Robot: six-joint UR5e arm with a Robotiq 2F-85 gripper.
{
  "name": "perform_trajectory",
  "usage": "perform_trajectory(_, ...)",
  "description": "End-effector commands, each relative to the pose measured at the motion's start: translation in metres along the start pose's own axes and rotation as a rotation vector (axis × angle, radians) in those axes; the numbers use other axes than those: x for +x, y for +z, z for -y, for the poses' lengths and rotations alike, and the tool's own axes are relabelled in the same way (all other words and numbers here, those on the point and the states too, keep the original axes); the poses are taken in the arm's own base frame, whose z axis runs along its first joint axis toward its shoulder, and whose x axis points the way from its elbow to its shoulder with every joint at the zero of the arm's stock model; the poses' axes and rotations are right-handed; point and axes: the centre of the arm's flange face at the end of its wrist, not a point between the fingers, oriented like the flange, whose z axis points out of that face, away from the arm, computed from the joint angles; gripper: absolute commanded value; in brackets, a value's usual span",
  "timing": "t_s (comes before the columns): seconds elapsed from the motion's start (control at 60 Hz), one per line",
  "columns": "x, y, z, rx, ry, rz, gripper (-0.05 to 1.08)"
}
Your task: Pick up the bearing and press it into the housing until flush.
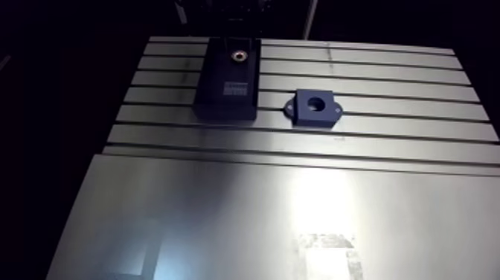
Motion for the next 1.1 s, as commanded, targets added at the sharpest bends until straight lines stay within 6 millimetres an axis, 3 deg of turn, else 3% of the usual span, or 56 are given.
perform_trajectory(0.017,0.0025,0.0029,-0.0015,0.0,0.0,-0.016,0.42)
perform_trajectory(1.1,0.0018,0.0122,-0.0012,0.003,0.0,-0.005,0.42)
